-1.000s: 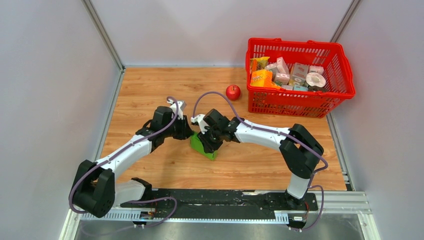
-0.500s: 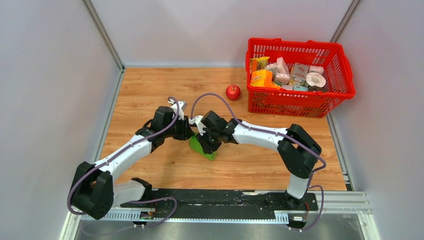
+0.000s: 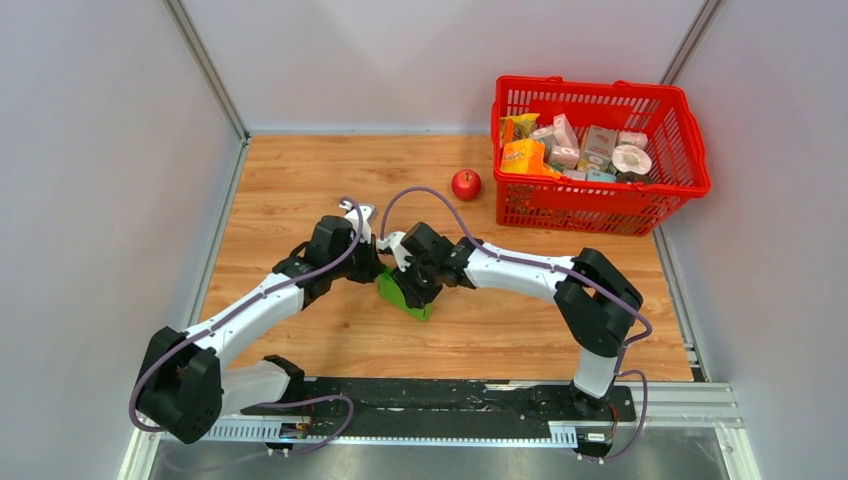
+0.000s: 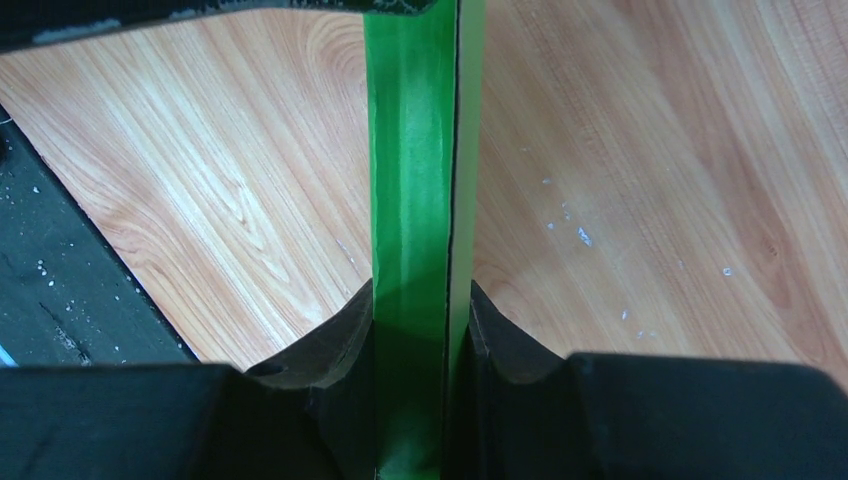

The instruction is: Fold the paper box

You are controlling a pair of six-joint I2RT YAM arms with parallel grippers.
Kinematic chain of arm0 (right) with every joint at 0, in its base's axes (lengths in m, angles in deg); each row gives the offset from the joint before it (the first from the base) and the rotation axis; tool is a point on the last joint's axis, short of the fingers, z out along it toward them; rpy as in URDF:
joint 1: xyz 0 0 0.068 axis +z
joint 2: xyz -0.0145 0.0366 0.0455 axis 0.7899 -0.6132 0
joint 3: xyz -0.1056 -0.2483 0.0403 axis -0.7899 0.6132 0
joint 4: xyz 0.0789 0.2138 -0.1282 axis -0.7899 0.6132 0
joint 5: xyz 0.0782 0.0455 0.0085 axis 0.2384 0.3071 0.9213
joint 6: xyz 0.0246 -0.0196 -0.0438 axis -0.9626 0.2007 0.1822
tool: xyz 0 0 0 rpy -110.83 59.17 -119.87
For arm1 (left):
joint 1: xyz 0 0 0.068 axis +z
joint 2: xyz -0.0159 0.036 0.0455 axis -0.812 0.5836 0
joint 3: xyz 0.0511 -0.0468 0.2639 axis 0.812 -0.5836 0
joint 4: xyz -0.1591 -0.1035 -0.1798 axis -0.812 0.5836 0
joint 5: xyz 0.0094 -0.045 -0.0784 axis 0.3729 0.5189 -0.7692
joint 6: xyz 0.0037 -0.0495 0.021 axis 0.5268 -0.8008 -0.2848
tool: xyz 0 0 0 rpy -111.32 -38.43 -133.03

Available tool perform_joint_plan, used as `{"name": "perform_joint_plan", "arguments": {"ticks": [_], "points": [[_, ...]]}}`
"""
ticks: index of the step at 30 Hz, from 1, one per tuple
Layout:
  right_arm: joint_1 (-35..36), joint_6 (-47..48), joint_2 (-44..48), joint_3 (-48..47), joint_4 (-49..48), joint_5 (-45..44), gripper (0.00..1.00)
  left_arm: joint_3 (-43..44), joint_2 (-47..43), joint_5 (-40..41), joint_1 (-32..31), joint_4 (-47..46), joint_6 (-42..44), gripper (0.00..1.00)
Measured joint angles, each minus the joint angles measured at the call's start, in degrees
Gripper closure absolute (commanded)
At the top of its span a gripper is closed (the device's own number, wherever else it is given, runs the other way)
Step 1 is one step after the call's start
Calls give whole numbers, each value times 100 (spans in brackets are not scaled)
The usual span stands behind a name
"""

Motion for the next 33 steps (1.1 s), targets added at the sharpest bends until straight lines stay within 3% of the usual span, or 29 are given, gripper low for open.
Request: {"name": "perform_joint_plan", "arguments": {"ticks": [10,33], "points": [[55,11,0,0,-17,-98,90,-400,-505,761,-345,-151,66,94],[109,476,-57,94,-363,-688,88,-914,-761,1215,-413,-931,138,95]]}}
